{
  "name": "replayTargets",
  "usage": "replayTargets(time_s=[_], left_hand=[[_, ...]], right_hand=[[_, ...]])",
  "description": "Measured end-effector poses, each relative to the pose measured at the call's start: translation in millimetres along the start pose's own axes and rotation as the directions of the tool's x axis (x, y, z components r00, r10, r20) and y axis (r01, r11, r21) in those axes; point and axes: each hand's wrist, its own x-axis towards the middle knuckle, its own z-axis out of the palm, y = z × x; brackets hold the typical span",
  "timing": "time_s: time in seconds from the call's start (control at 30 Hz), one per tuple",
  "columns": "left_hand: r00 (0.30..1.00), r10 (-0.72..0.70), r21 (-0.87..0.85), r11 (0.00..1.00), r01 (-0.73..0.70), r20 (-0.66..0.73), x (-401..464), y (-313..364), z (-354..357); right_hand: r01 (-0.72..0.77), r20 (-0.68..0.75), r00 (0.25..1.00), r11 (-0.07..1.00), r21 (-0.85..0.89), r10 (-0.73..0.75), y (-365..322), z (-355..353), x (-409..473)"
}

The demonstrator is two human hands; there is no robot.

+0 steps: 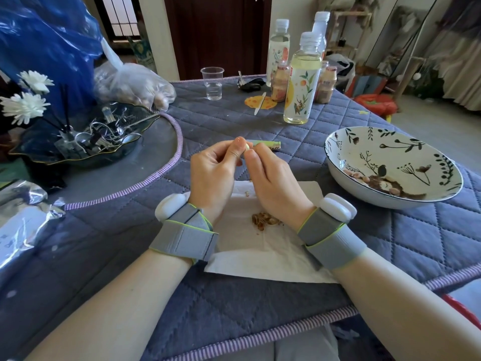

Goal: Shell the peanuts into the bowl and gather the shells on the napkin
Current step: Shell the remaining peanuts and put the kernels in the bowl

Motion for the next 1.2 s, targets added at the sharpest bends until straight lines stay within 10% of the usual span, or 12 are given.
replayTargets(time_s=[0.43, 1.2], left_hand=[[0.972, -0.235, -0.178, 0.955, 0.236, 0.027, -2.2, 3.5, 5.0], [0.981, -0.195, -0.226, 0.955, 0.192, 0.013, -2.9, 0.5, 10.2]], right_hand=[[-0.046, -0.011, 0.999, 0.998, -0.033, 0.046, 1.6, 0.1, 1.9], [-0.059, -0.043, 0.998, 0.995, -0.079, 0.056, 1.3, 2.9, 3.5]])
